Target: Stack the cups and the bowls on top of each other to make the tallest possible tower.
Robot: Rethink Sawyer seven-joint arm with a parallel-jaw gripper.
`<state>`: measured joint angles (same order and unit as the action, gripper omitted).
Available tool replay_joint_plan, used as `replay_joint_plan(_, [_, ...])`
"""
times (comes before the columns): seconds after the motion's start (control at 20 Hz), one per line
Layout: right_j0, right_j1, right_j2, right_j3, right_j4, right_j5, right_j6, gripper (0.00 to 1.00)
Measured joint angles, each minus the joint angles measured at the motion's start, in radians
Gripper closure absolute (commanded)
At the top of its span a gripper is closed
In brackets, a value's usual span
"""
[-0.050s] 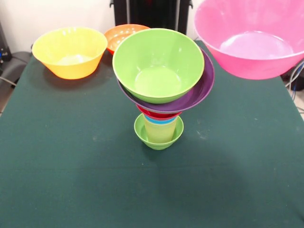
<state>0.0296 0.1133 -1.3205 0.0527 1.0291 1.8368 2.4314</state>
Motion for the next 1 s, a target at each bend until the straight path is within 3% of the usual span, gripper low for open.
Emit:
replay_joint_plan(0.25, [-0.001,0.001,-0.024,0.000,0.030,0.015,0.000,1.00])
replay_joint_plan(1.0, [-0.092,0.003,-0.262,-0.034,0.224,0.033,-0.030,1.00])
